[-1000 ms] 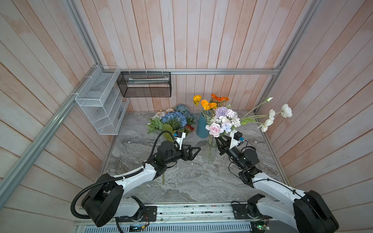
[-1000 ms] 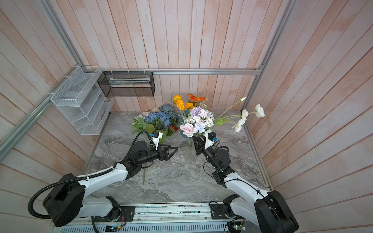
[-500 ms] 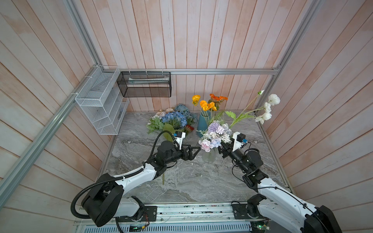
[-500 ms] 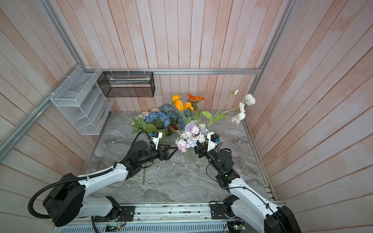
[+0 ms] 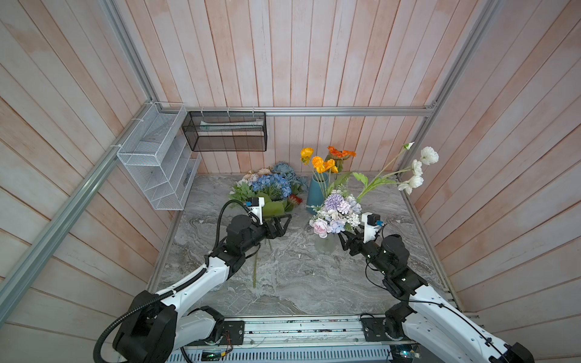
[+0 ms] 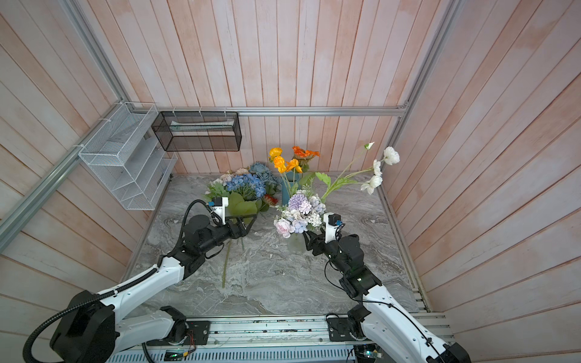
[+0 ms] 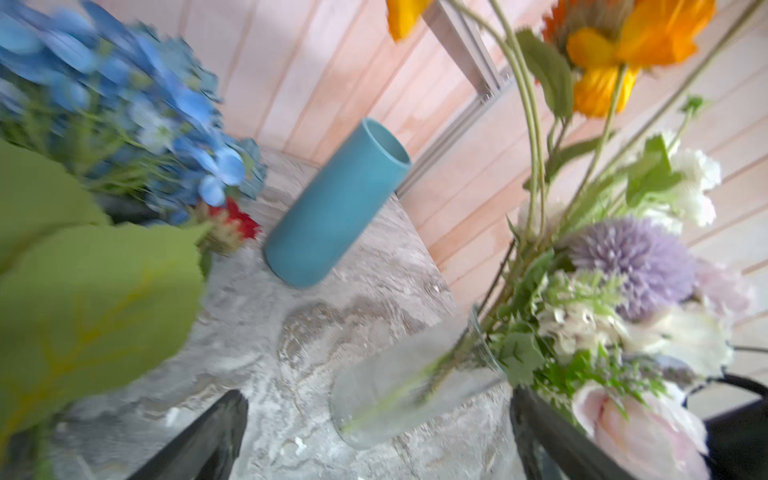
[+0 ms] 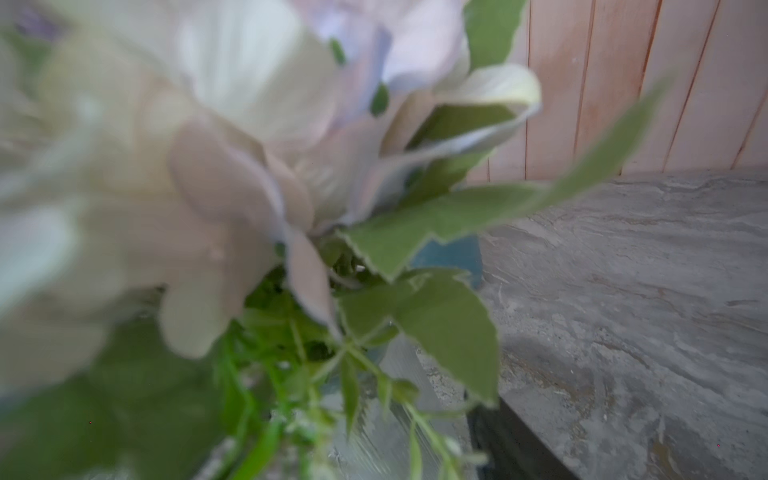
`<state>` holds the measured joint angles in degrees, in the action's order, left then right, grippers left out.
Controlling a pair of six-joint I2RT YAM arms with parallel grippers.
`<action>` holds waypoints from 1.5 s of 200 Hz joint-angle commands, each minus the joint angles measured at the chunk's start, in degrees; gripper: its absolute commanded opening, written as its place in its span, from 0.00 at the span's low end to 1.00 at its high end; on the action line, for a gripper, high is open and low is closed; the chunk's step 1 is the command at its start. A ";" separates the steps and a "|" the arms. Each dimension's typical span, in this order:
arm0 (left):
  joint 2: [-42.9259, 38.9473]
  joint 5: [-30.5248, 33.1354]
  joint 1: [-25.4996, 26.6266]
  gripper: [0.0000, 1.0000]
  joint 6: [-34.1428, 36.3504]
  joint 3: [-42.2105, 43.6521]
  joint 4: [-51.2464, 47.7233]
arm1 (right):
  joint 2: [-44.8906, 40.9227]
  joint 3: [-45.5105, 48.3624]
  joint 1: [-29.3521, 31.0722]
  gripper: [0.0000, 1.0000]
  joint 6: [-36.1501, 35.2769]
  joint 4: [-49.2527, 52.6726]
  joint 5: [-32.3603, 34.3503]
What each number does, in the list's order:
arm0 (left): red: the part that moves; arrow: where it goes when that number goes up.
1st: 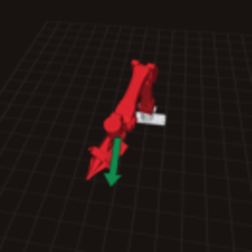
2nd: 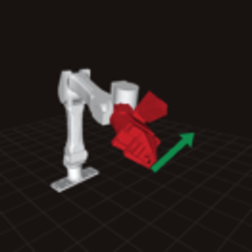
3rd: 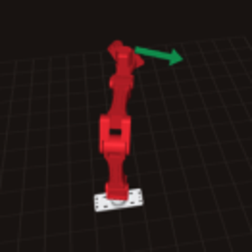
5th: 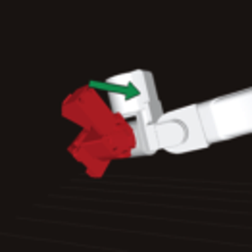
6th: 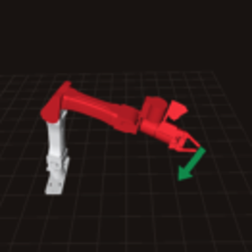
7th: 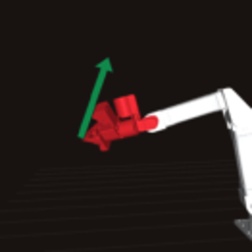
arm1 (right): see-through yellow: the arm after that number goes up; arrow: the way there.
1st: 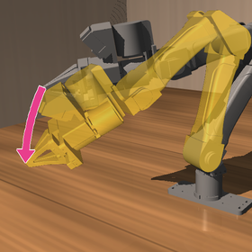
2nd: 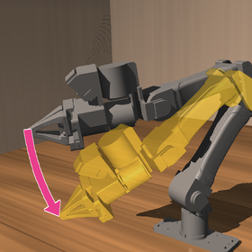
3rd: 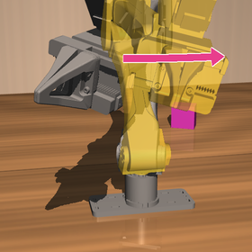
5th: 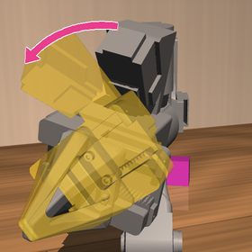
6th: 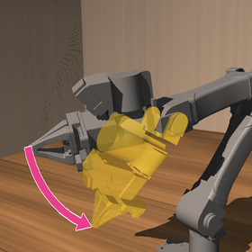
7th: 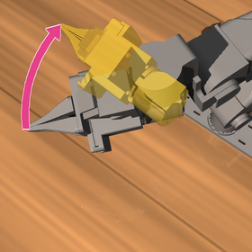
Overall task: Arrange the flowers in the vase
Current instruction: 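Open the right gripper and withdraw while the left gripper grasps the hydrangea stem, then lift the blue hydrangea upward with the left gripper while the right gripper approaches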
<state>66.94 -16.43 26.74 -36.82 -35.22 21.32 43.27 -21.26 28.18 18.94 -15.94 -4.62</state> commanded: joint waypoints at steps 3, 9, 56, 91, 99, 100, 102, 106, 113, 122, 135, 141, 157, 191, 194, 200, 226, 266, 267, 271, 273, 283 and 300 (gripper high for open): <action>-3.90 2.44 -3.43 1.00 2.43 0.12 -6.77 | -0.21 -2.96 -0.19 0.76 3.99 10.62 -0.41; -4.57 3.14 -4.39 1.00 2.98 -0.13 -8.66 | 0.00 -3.10 -0.15 0.76 4.73 11.36 -1.58; -9.04 5.62 -7.93 1.00 7.44 2.02 -18.13 | 0.07 -2.28 7.70 0.76 5.55 14.00 1.35; -9.32 7.37 -7.98 0.98 10.18 4.73 -24.42 | 1.70 -0.84 11.35 0.73 11.78 12.07 -2.11; -8.97 7.44 -7.93 0.95 10.19 5.76 -24.90 | 2.37 -0.27 12.67 0.71 12.91 10.34 -2.84; -8.95 7.45 -7.98 0.94 10.19 5.90 -24.96 | 2.49 -0.19 12.85 0.71 13.03 10.16 -2.84; -8.89 7.52 -7.94 0.93 10.19 6.12 -25.04 | 2.63 -0.01 13.34 0.71 13.16 9.71 -2.78; -8.70 7.62 -7.94 0.91 10.14 6.67 -25.10 | 2.97 0.31 14.37 0.71 13.40 8.63 -2.54; -8.17 7.85 -7.93 0.89 10.03 7.48 -25.10 | 3.57 0.81 16.25 0.70 13.35 6.80 -1.85; -7.37 8.06 -7.95 0.84 10.01 8.35 -25.00 | 4.53 1.17 18.72 0.70 13.36 4.74 -0.15; -5.76 8.16 -7.93 0.77 9.78 8.98 -24.64 | 6.41 1.56 21.13 0.69 14.10 1.30 1.57; -4.90 8.04 -7.94 0.74 9.75 9.13 -24.34 | 7.48 1.62 21.77 0.68 14.62 -0.38 1.63; -2.49 7.97 -7.85 0.69 9.57 9.08 -23.55 | 10.59 1.07 22.97 0.67 16.17 -4.42 1.55; 2.81 8.28 -7.71 0.57 9.92 8.30 -22.10 | 16.53 -1.98 25.71 0.64 16.17 -7.60 1.94; 3.18 8.33 -7.72 0.56 9.90 8.25 -21.99 | 16.99 -2.26 25.96 0.64 16.07 -7.80 1.85; 3.98 8.43 -7.68 0.54 9.91 8.10 -21.73 | 17.84 -2.69 26.36 0.64 16.01 -7.99 1.91; 7.14 8.48 -7.59 0.48 10.26 7.47 -21.28 | 20.46 -4.28 27.43 0.63 15.38 -8.73 2.01; 9.08 7.53 -7.49 0.33 10.52 7.15 -19.87 | 21.32 -5.63 28.59 0.62 13.03 -10.36 2.46; 9.13 7.50 -7.49 0.32 10.53 7.12 -19.80 | 21.32 -5.72 28.64 0.62 12.91 -10.39 2.53; 9.25 7.42 -7.49 0.31 10.54 7.12 -19.62 | 21.26 -5.98 28.75 0.62 12.45 -10.41 2.68; 9.30 7.38 -7.45 0.30 10.52 7.17 -19.53 | 21.25 -6.10 28.83 0.62 12.24 -10.40 2.80; 9.62 7.13 -7.47 0.27 10.63 7.09 -19.24 | 21.25 -6.95 29.15 0.62 11.13 -10.35 3.09; 10.39 6.87 -7.48 0.22 10.88 6.84 -18.95 | 21.45 -8.87 29.30 0.62 9.10 -9.48 3.30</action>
<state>76.31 -8.78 19.18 -26.72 -26.81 0.51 64.38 -26.52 56.88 31.88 -24.27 -2.76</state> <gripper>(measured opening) 0.254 0.619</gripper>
